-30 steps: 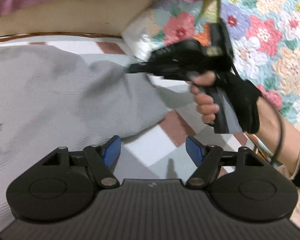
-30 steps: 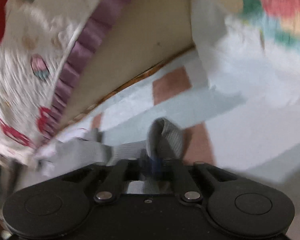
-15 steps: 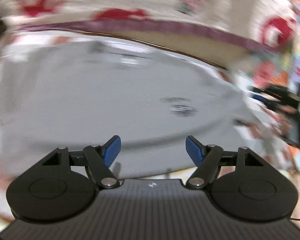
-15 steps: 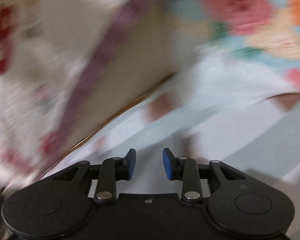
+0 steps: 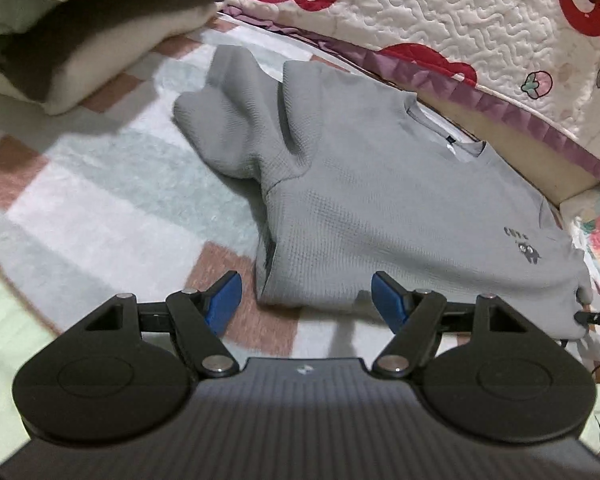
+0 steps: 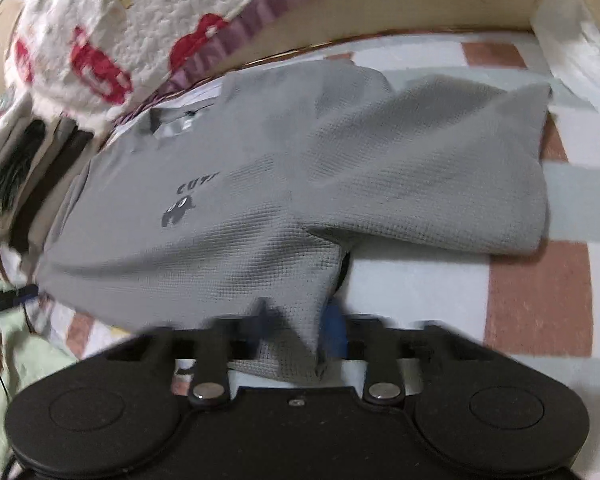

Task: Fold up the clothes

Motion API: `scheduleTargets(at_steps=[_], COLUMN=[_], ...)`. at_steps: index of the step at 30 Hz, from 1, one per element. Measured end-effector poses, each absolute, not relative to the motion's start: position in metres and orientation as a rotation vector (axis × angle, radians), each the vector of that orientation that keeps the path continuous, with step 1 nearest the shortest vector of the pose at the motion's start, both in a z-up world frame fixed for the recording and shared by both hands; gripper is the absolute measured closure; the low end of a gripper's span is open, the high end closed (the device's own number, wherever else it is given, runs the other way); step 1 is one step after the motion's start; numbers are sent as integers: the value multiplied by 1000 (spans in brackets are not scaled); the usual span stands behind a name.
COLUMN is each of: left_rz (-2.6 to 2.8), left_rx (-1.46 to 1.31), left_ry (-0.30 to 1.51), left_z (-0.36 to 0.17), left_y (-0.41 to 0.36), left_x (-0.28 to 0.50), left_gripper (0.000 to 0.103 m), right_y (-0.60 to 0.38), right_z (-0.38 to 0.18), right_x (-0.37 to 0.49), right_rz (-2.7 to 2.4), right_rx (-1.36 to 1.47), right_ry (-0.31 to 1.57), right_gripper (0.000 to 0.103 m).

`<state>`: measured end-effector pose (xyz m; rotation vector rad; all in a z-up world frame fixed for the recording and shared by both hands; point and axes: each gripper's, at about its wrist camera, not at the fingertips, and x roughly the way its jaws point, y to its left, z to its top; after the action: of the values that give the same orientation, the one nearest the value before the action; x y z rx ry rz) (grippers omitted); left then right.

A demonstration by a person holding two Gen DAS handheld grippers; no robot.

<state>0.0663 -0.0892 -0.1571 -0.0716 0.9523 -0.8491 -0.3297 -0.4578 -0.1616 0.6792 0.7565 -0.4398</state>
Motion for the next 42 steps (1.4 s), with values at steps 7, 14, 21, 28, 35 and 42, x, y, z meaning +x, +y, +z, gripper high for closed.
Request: scheduleTargets(at_steps=[7, 14, 21, 28, 35, 42], left_rz=[-859, -793, -689, -656, -641, -524], left_rx=[-164, -40, -266, -308, -352, 189], left_ry=[1032, 989, 949, 910, 828, 497], left_z=[-153, -154, -147, -155, -160, -123], left_y=[-88, -101, -61, -82, -113, -149], left_x=[79, 64, 105, 171, 188, 132], left_gripper=[97, 92, 61, 53, 44, 100], right_y=[-437, -426, -406, -374, -344, -342], right_z=[-148, -155, -138, -98, -107, -141], right_x=[-348, -331, -319, -246, -118, -29], right_rz=[-474, -492, -717, -561, -287, -197], right_rx=[645, 558, 376, 249, 48, 178], right_ry=[753, 898, 996, 757, 691, 726], right_gripper=[97, 98, 63, 60, 57, 57])
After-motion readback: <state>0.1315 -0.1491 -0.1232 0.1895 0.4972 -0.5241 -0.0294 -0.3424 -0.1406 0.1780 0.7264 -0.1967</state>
